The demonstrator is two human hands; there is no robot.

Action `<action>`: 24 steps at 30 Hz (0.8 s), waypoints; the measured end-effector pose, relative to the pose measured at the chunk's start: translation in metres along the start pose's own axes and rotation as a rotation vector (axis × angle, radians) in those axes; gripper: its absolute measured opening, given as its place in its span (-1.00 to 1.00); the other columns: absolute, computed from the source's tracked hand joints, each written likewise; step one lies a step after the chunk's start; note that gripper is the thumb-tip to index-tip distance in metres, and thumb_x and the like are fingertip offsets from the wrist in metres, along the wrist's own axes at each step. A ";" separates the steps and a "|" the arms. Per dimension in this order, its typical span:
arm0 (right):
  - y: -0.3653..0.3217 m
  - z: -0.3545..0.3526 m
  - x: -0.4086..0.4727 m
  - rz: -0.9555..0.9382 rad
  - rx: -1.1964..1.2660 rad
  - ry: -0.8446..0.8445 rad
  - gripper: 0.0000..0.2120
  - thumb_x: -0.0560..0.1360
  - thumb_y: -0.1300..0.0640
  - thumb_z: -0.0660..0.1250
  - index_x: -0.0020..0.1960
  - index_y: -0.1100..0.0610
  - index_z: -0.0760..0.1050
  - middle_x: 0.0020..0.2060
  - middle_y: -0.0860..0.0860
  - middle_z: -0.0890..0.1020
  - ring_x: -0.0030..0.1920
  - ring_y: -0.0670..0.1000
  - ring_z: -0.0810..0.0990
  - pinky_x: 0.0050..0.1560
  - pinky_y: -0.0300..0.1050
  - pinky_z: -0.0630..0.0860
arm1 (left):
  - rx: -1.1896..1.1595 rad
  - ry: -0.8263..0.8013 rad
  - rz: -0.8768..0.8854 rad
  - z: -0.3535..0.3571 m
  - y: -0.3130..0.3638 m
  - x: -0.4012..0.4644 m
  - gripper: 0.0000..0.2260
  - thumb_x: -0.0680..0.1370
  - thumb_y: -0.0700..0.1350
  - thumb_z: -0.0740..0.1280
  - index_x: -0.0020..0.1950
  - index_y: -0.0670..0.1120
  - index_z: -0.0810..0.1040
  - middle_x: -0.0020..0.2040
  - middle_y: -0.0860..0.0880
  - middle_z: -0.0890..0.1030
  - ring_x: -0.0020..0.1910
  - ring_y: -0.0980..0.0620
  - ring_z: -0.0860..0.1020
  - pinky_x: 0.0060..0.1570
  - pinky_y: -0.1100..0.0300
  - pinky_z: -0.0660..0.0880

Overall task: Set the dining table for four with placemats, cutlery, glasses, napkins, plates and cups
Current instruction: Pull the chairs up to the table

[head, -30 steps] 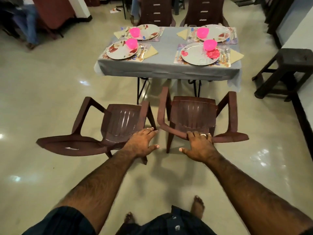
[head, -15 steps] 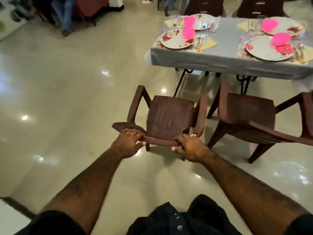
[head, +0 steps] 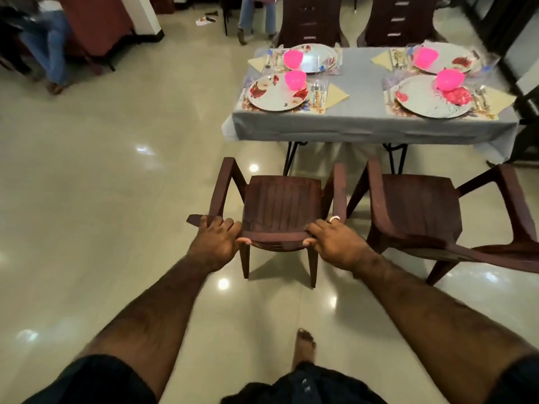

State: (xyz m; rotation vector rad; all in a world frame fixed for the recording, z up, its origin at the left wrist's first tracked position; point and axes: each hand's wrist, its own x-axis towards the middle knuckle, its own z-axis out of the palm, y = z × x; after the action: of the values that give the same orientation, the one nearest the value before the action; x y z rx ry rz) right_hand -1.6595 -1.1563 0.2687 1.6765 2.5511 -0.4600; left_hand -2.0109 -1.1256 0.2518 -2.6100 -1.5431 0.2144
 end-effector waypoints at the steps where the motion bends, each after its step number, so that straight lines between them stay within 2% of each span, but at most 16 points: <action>1: 0.004 -0.009 0.010 0.022 0.021 -0.011 -0.59 0.72 -0.21 0.07 0.46 -0.04 0.36 0.27 0.00 0.51 0.17 0.10 0.46 0.21 0.11 0.51 | -0.015 0.002 -0.005 -0.002 -0.006 0.011 -0.43 0.70 0.35 -0.15 0.25 0.02 0.49 0.14 0.00 0.62 0.13 -0.13 0.55 0.23 -0.18 0.36; 5: 0.011 -0.016 0.031 0.083 0.082 -0.096 -0.54 0.71 -0.23 0.04 0.50 -0.04 0.34 0.31 0.00 0.49 0.26 0.11 0.44 0.31 0.16 0.48 | -0.029 0.004 0.042 0.003 -0.013 0.039 -0.46 0.70 0.33 -0.09 0.22 -0.01 0.49 0.11 -0.05 0.64 0.09 -0.18 0.56 0.15 -0.17 0.42; 10: 0.019 0.006 0.030 0.155 0.076 -0.021 -0.59 0.71 -0.14 0.15 0.51 -0.03 0.36 0.38 0.01 0.48 0.37 0.11 0.42 0.43 0.14 0.43 | -0.076 0.085 0.101 0.018 -0.008 0.050 -0.48 0.70 0.35 -0.04 0.10 -0.02 0.50 0.00 -0.06 0.63 -0.01 -0.16 0.54 0.05 -0.10 0.44; 14: 0.000 0.013 0.027 0.237 0.131 -0.034 -0.59 0.69 -0.13 0.20 0.50 -0.06 0.40 0.38 -0.02 0.50 0.41 0.08 0.42 0.47 0.14 0.41 | -0.103 0.111 0.279 0.031 -0.028 0.048 -0.48 0.71 0.34 -0.03 0.07 -0.01 0.52 -0.01 -0.05 0.63 -0.02 -0.13 0.54 -0.01 -0.06 0.47; 19: -0.028 0.024 0.016 0.298 0.204 -0.020 -0.60 0.69 -0.10 0.23 0.49 -0.03 0.45 0.40 -0.03 0.51 0.39 0.04 0.42 0.45 0.06 0.41 | -0.149 0.021 0.467 0.048 -0.048 0.045 -0.50 0.71 0.35 -0.01 0.13 -0.01 0.52 0.04 -0.03 0.63 0.02 -0.09 0.55 -0.02 -0.03 0.49; 24: -0.048 0.030 0.023 0.371 0.156 -0.011 -0.55 0.67 -0.19 0.22 0.49 -0.04 0.44 0.39 -0.02 0.52 0.39 0.05 0.44 0.42 0.04 0.43 | -0.298 -0.111 0.405 0.037 -0.073 0.046 -0.45 0.61 0.47 0.05 0.15 0.05 0.54 0.08 0.03 0.64 0.09 -0.03 0.55 0.10 -0.01 0.48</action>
State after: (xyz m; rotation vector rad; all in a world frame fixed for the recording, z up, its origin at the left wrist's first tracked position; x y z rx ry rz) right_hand -1.7161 -1.1618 0.2456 2.1309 2.1683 -0.6467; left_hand -2.0589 -1.0498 0.2233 -3.1815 -1.1300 0.1722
